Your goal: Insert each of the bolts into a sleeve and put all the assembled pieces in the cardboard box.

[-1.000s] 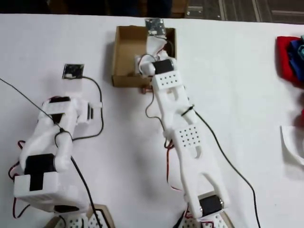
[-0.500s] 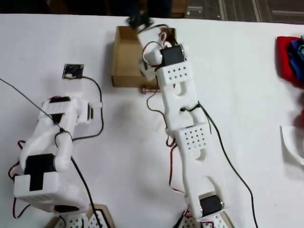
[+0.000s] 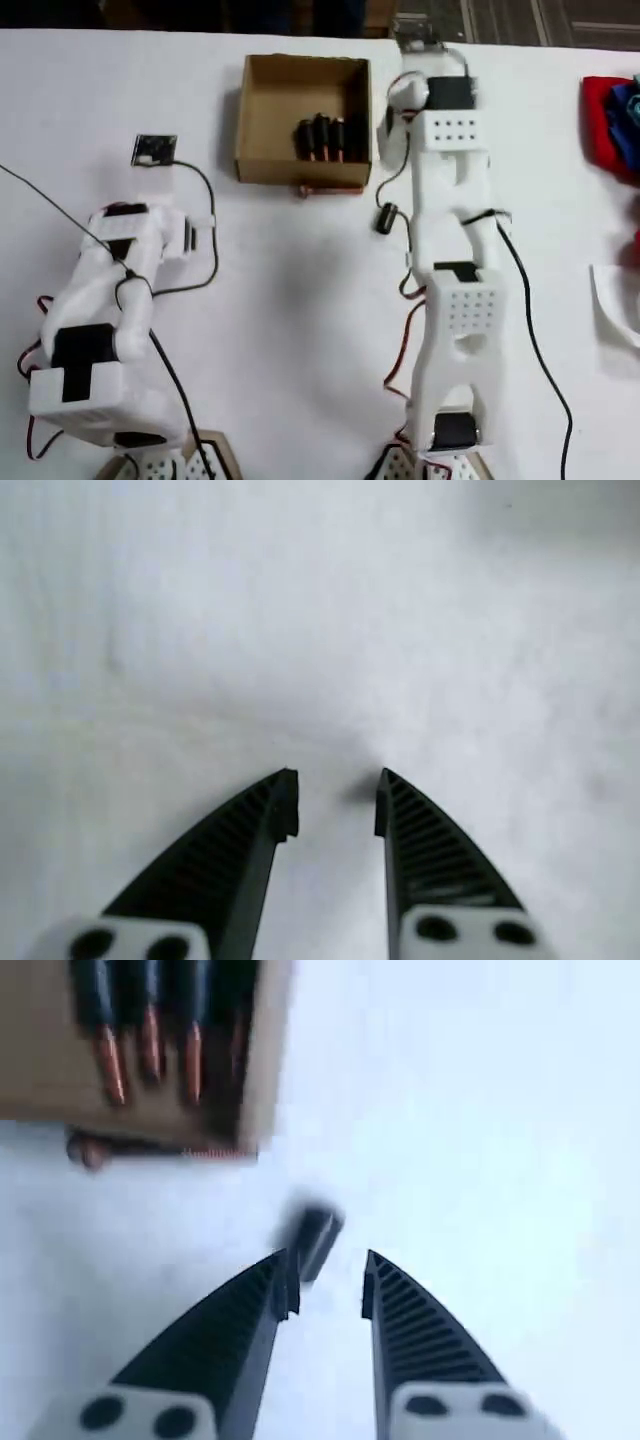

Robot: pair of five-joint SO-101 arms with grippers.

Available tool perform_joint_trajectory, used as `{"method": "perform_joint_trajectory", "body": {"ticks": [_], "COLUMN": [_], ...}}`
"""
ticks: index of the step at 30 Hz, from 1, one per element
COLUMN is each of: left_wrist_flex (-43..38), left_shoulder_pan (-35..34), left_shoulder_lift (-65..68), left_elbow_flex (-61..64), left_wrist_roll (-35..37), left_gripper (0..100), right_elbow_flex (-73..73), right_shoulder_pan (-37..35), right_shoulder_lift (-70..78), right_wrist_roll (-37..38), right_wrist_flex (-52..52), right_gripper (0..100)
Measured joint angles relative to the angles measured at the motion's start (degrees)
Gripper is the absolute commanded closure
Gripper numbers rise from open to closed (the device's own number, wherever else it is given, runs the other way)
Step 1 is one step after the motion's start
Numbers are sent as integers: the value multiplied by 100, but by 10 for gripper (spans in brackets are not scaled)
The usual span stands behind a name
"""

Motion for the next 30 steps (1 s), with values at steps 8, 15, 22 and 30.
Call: {"method": "perform_joint_trajectory", "body": {"ticks": [8, 15, 22, 30], "left_wrist_flex": [0, 0, 0, 0], "left_shoulder_pan": [0, 0, 0, 0], "left_shoulder_lift": [0, 0, 0, 0], "left_elbow_flex": [0, 0, 0, 0], "left_wrist_roll": [0, 0, 0, 0], "left_gripper": [850, 850, 850, 850], "right_elbow_flex": [1389, 1407, 1310, 1222], "right_shoulder_pan": [-352, -325, -308, -299], "right_shoulder_lift": [70, 519, 571, 598], "right_wrist_roll": [-1363, -1468, -1468, -1468], "right_wrist_flex": [-457, -870, -932, -985], "right_gripper": [907, 887, 850, 854]}}
